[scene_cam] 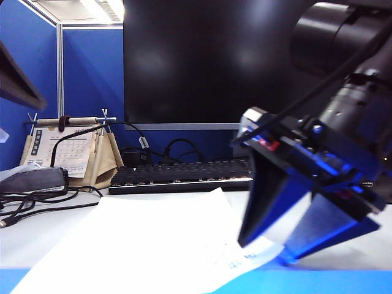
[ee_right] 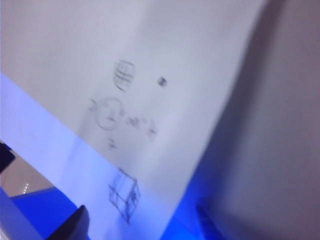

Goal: Put a wrinkled paper upside down.

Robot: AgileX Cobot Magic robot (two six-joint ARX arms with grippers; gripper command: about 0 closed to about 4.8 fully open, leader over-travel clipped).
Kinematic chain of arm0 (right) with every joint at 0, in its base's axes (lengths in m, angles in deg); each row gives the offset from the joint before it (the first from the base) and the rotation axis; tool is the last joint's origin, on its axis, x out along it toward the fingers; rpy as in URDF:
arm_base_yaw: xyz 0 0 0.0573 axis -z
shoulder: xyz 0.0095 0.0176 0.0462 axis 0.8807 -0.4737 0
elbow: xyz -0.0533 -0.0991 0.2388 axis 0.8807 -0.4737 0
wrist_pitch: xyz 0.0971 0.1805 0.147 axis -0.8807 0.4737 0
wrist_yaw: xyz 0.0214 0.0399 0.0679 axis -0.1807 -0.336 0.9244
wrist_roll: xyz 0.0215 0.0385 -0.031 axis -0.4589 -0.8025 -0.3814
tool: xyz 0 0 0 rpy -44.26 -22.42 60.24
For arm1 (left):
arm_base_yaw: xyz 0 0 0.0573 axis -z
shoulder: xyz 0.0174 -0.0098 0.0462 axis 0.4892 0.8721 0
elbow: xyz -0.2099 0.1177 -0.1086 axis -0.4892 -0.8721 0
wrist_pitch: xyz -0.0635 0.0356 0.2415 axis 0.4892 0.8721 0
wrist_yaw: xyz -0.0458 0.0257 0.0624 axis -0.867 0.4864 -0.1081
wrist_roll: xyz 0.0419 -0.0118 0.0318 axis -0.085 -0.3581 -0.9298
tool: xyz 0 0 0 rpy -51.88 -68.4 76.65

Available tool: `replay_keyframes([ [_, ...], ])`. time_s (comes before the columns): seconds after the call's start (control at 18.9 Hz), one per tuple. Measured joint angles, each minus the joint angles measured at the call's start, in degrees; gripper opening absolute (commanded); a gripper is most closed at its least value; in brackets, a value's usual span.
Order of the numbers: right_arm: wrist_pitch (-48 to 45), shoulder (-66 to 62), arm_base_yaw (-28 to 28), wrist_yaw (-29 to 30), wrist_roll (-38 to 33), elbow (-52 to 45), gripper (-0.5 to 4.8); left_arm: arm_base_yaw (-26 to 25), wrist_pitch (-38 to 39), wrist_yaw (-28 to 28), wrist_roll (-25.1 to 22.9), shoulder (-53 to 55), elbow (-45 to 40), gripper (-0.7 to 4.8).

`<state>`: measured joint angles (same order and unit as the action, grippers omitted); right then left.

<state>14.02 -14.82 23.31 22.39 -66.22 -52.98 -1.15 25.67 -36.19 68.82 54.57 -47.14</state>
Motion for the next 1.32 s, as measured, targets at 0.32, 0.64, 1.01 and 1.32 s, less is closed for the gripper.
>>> replay_keyframes([
  [0.32, -5.27, -0.68, -0.02, 1.29, -1.18, -0.42, 2.38, -0.02, -0.39, 0.02, -0.09, 0.00, 0.00, 3.77],
  [0.64, -8.98, -4.44, 0.00, 3.72, -2.38, 0.00, 2.17, -0.02, -1.55, 0.02, -0.09, 0.00, 0.00, 3.77],
  [1.01, -13.64, -8.24, -0.09, 4.11, -2.71, -0.04, -0.03, -0.02, -2.10, 0.02, -0.09, 0.00, 0.00, 3.77],
  [1.32, -11.69, -4.00, 0.33, -0.37, -2.62, -0.07, -0.03, -0.02, -2.08, 0.02, -0.09, 0.00, 0.00, 3.77],
])
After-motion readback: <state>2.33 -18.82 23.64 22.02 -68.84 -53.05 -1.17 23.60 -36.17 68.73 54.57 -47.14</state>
